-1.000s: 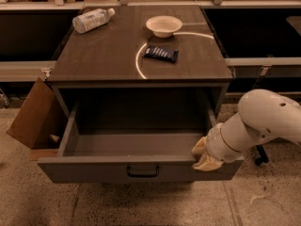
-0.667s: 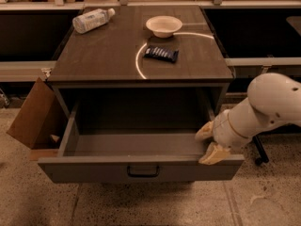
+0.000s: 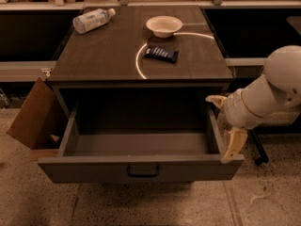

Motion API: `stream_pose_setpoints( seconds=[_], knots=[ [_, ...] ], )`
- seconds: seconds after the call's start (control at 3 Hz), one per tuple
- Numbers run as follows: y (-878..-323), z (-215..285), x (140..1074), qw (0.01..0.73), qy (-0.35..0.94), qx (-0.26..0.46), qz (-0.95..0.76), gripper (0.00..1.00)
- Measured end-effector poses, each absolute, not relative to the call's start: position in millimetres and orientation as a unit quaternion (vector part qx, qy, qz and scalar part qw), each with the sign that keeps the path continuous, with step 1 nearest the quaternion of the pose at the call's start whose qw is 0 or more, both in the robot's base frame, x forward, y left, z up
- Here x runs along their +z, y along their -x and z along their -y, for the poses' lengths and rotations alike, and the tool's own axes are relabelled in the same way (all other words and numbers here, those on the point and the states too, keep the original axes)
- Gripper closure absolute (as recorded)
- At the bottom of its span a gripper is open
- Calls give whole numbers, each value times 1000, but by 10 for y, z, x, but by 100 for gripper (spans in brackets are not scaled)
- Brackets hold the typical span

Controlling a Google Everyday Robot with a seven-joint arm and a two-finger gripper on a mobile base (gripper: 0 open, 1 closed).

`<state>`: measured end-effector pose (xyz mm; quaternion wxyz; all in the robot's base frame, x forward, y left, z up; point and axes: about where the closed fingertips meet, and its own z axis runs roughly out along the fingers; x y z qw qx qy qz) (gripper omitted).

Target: Open top drawer

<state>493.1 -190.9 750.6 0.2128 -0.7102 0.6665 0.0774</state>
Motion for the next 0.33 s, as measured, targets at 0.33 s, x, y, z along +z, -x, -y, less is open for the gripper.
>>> stream_pose_setpoints(
  seconds=[0.33],
  knots=[
    [-5027, 2103, 7941, 222, 709, 33, -668, 0]
  ],
)
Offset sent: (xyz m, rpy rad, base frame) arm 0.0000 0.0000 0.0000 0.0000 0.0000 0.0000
